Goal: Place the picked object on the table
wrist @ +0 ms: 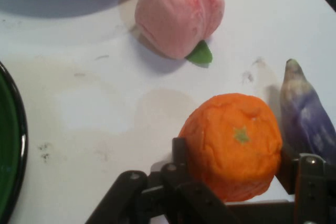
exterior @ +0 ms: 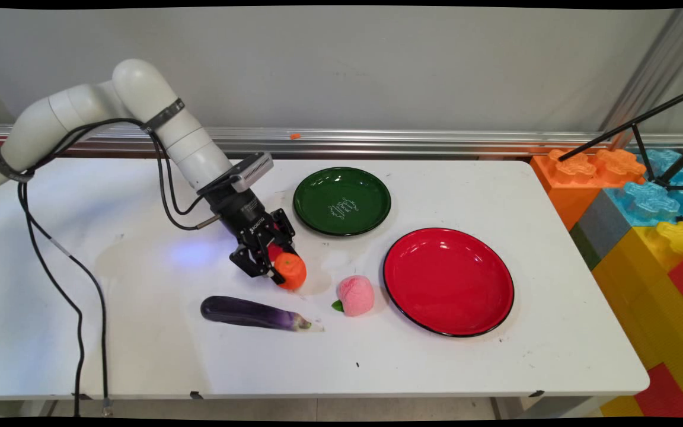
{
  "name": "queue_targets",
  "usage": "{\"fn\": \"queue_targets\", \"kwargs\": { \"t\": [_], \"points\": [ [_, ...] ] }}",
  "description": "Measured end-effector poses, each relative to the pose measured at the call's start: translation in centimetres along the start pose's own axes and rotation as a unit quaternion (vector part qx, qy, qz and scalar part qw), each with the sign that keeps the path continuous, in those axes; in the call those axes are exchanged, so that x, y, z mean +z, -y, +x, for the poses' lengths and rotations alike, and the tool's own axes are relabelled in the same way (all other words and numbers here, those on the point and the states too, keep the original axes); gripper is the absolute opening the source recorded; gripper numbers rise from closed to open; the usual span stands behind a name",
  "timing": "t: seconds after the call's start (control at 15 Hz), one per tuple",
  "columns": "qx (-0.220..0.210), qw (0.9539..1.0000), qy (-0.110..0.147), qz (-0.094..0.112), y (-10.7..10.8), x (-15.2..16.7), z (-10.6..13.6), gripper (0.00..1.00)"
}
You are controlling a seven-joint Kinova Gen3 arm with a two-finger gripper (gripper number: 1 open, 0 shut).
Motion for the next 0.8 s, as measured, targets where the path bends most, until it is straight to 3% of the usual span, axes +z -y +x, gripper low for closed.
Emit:
{"fn": "queue_targets", "kwargs": {
  "t": [0.53, 0.6, 0.8],
  "points": [
    [0.007, 0.9999, 0.008, -0.004, -0.15, 0.57, -0.6, 0.0],
    [0.008, 0.9999, 0.008, -0.004, -0.16, 0.59, -0.63, 1.0],
    [0.013, 0.9999, 0.007, -0.003, -0.12, 0.51, -0.6, 1.0]
  ]
}}
